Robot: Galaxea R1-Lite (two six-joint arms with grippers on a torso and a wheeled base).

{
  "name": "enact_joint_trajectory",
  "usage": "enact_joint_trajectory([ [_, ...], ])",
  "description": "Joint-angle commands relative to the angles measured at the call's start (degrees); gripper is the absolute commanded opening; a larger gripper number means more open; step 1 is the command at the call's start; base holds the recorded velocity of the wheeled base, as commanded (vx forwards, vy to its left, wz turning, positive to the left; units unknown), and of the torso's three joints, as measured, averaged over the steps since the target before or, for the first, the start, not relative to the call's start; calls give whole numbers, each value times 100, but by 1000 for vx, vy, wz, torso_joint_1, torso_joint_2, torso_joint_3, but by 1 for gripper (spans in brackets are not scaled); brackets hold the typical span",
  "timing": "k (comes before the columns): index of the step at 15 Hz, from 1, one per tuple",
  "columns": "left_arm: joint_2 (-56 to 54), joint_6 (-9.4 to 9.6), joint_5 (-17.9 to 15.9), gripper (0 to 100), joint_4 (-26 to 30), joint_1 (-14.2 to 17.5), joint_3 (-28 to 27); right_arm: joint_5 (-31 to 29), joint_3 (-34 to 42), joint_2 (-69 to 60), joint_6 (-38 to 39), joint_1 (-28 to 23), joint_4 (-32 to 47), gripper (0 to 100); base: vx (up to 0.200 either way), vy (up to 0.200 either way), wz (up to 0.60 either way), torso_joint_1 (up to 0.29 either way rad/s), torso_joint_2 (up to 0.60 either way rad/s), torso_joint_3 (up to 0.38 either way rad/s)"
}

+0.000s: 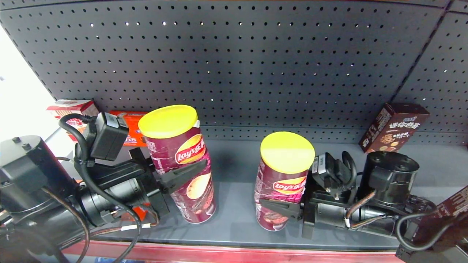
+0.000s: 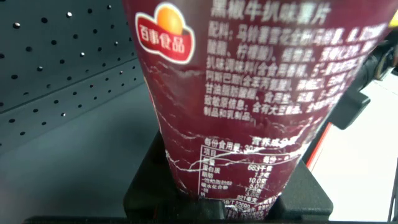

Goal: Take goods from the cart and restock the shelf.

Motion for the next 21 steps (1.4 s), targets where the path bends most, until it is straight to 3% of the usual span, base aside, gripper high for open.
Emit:
enact_joint_trajectory([
  [1,-3,-4,-12,0,-2,2,-3,7,-71,199,-5,3,-4,0,0,0,0,0,0,0],
  [5,6,-4,-12,0,-2,2,-3,-10,-115,322,-40,3,-40,0,0,0,0,0,0,0],
  [6,6,-4,-12,0,-2,2,-3,-28,-106,304,-49,3,-40,100,0,0,0,0,0,0],
  [12,-3,-4,-12,0,-2,2,-3,-318,378,-381,-40,-76,-31,100,0,0,0,0,0,0],
  [15,6,-4,-21,0,-2,2,-12,-722,747,-1163,4,-330,40,100,0,0,0,0,0,0],
  [19,23,-4,-30,0,-2,-7,-12,-819,1450,-2403,4,-515,84,100,0,0,0,0,0,0],
  [21,32,5,-39,0,-11,-42,-3,-1566,1327,-3528,4,-814,892,100,0,0,0,0,0,0],
])
